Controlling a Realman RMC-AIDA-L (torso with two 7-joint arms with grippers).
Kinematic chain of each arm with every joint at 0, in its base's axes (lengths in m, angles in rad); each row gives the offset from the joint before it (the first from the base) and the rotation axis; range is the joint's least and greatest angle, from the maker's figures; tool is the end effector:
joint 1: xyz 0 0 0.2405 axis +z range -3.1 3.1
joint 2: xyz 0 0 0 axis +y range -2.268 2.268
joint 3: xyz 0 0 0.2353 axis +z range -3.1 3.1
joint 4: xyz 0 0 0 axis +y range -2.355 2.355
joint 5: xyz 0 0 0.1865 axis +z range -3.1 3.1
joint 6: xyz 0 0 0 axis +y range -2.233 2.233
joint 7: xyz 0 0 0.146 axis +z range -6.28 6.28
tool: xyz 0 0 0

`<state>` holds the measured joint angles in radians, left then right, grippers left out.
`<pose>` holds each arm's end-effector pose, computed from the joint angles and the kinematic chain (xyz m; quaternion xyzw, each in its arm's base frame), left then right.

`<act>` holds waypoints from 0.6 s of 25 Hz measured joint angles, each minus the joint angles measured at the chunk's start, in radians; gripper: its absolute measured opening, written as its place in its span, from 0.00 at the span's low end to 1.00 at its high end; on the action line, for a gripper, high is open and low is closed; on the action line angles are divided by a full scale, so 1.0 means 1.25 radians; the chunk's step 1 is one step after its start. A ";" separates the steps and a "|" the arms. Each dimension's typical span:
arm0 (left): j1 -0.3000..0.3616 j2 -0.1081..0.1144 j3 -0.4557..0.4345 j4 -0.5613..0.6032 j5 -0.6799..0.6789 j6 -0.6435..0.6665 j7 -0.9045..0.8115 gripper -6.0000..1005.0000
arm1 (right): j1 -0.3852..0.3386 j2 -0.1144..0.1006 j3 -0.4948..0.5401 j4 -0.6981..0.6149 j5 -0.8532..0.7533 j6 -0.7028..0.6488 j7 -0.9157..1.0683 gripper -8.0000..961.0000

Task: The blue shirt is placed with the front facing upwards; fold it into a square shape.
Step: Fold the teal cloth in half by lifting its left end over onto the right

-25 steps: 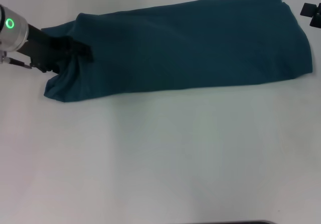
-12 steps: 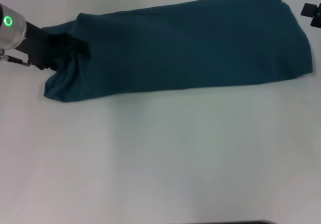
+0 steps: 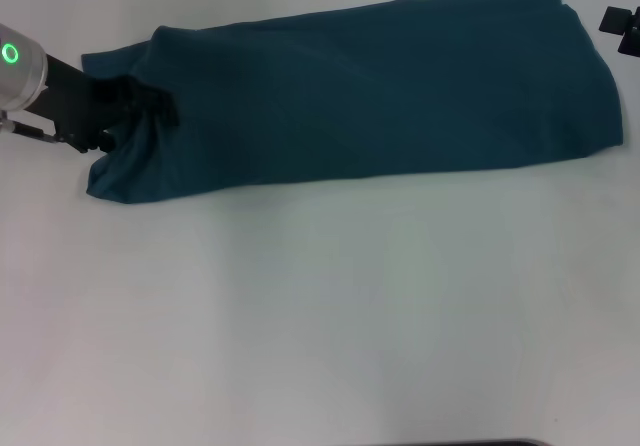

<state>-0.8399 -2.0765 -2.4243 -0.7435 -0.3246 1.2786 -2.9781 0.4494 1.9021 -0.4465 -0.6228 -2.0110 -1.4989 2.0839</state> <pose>-0.2395 0.3738 0.0136 -0.6611 -0.7120 0.0201 0.2359 0.3042 0.3096 0.1014 -0.7362 0.5669 0.3106 0.2004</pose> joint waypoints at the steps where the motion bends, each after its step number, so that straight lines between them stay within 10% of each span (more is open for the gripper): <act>1: -0.001 0.000 0.001 0.003 -0.001 0.001 0.000 0.94 | 0.000 0.000 0.000 0.000 0.000 0.000 0.000 0.85; 15: -0.004 0.001 0.010 -0.012 -0.042 0.000 0.017 0.94 | 0.000 0.000 0.001 0.000 0.000 0.001 -0.001 0.85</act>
<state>-0.8449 -2.0758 -2.4121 -0.7589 -0.3776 1.2789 -2.9563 0.4494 1.9021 -0.4452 -0.6227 -2.0110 -1.4970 2.0832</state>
